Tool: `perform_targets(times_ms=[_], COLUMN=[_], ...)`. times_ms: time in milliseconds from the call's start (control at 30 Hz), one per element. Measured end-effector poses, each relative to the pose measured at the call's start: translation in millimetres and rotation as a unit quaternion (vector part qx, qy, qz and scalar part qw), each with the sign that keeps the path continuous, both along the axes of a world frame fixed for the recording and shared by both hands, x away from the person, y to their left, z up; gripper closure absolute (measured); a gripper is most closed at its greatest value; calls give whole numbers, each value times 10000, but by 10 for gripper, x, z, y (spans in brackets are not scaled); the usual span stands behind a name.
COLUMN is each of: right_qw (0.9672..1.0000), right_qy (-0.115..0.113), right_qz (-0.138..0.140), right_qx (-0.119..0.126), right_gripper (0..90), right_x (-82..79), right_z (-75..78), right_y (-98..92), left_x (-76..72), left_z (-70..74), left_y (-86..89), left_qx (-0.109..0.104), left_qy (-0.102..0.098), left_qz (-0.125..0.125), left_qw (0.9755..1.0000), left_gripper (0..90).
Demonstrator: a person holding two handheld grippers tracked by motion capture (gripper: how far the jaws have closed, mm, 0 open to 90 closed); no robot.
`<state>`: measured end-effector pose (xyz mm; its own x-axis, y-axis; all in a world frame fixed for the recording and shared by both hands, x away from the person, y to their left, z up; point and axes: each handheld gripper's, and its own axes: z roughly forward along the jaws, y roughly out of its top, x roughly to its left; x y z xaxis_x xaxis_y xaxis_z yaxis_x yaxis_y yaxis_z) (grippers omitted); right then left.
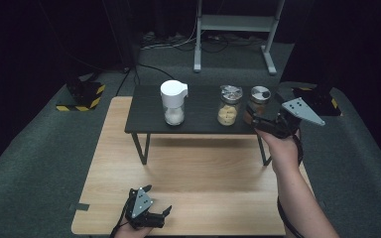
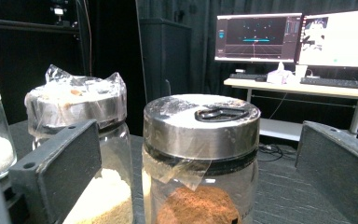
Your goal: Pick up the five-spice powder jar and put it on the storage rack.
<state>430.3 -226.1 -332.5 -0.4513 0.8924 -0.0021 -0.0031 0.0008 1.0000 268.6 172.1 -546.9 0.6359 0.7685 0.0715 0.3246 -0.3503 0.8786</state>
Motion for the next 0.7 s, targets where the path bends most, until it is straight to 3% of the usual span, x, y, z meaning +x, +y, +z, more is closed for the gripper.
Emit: perform_targets(times_ms=[700], right_qw=[9999], right_qy=[-36], right_qz=[40], right_qx=[-127], right_gripper=[0], right_x=[-161], right_z=[-12], right_y=[-26], left_x=[-1], left_z=[0], left_y=[4], left_qx=[-25], left_qy=[-2], left_qz=[2], left_qw=[10000], left_gripper=[10])
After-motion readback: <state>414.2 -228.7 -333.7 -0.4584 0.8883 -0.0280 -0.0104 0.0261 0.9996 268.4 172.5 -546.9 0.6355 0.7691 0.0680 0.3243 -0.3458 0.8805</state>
